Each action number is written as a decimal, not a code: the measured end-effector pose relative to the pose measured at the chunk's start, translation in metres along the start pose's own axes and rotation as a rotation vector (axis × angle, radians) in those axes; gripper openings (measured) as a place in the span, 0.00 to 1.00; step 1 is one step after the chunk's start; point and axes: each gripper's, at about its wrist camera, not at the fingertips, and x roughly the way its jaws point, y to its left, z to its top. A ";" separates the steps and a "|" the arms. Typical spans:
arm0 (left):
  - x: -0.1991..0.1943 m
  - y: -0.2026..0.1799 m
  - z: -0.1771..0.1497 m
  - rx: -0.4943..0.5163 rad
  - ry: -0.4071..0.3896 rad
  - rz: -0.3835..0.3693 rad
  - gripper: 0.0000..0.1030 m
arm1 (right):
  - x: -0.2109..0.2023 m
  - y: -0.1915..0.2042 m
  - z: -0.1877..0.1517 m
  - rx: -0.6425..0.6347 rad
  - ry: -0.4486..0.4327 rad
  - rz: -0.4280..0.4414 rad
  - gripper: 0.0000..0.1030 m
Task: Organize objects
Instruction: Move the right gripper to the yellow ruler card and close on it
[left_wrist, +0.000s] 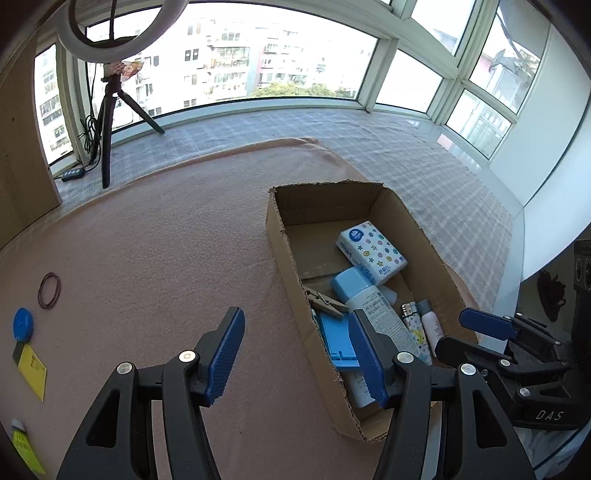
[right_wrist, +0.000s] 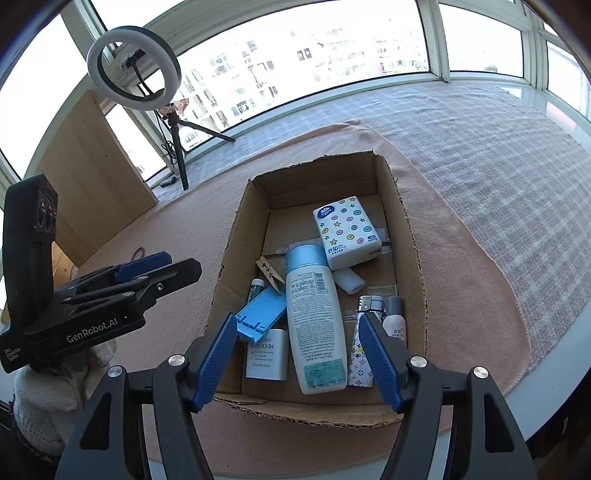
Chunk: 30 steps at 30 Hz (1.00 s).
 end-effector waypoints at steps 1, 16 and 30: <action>-0.005 0.006 -0.004 -0.012 -0.002 0.004 0.61 | 0.002 0.004 0.000 -0.003 0.002 0.004 0.63; -0.102 0.131 -0.081 -0.185 -0.056 0.094 0.65 | 0.029 0.099 -0.014 -0.084 -0.007 0.143 0.63; -0.138 0.254 -0.130 -0.378 -0.074 0.154 0.65 | 0.077 0.219 -0.002 -0.219 0.055 0.208 0.63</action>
